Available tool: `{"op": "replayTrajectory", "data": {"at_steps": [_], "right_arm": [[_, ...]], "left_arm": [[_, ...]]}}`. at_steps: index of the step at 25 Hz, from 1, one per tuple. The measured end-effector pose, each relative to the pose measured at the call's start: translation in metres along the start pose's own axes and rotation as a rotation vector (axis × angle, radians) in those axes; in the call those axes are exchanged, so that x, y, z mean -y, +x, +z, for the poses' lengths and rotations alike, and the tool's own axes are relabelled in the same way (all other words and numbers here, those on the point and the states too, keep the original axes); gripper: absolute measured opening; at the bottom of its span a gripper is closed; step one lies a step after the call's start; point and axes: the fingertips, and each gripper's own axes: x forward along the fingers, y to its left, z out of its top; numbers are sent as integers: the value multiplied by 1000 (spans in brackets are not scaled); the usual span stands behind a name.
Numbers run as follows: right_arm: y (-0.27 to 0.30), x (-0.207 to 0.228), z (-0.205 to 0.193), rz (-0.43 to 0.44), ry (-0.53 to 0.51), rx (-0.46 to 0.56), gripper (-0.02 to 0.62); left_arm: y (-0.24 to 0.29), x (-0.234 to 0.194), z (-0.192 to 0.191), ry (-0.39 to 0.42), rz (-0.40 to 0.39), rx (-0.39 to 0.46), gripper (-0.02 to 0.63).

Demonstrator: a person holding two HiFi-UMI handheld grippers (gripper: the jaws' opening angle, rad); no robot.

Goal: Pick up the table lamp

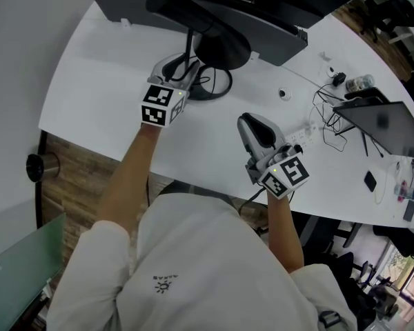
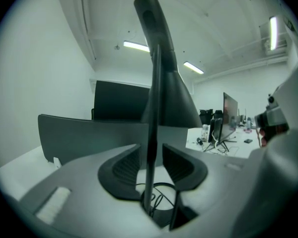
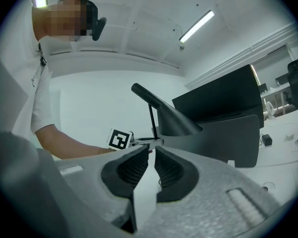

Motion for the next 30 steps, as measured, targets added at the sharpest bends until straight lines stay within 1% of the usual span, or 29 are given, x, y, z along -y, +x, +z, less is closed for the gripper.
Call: {"op": "replayTrajectory", "data": {"at_steps": [2, 4, 7, 17, 21, 24, 26, 30], "right_arm": [[1, 1, 0, -2, 1, -1, 41], [1, 3, 0, -3, 3, -2, 41], [2, 6, 0, -3, 7, -5, 41], [4, 8, 0, -7, 9, -4, 41], [4, 9, 1, -10, 12, -2, 41], [5, 9, 0, -10, 14, 0, 41], [5, 8, -1, -12, 16, 0, 41], [4, 9, -1, -17, 18, -1, 41]], "left_arm": [[0, 0, 2, 0, -2, 5, 119], [-2, 0, 3, 1, -3, 9, 77], [-1, -1, 3, 5, -9, 7, 63], [1, 0, 7, 21, -19, 14, 46], [-1, 0, 8, 17, -15, 18, 51], [-3, -1, 7, 16, -19, 17, 68], [-2, 0, 6, 22, -30, 13, 54], [0, 1, 7, 33, -34, 11, 48]]}}
